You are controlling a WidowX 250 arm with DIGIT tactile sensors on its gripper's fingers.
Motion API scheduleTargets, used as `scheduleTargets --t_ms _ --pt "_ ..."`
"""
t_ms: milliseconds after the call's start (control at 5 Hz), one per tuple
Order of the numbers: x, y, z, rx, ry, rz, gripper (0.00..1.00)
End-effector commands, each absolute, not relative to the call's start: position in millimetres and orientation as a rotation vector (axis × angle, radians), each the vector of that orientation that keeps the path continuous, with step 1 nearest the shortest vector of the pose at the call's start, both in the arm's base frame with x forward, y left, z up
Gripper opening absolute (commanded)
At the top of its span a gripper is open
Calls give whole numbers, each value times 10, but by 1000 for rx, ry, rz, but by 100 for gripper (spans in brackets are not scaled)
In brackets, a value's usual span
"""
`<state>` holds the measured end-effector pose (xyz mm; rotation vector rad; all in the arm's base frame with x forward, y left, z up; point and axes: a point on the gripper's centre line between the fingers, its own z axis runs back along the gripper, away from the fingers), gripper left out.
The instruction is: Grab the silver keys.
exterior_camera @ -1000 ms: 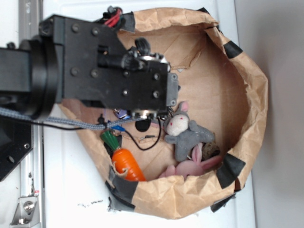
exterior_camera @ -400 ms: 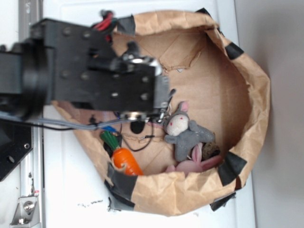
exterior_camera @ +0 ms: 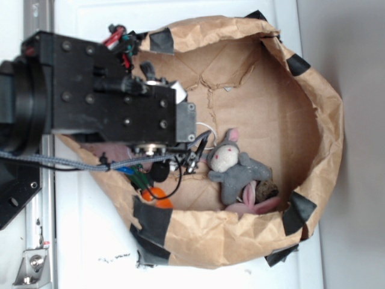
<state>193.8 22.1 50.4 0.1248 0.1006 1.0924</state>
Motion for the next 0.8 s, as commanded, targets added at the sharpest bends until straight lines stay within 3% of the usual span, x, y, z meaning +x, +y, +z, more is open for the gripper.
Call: scheduleTargets --t_ms 0,600 --pt "1850 311 557 81 71 1097 100" --pt "1876 218 300 113 60 1075 100"
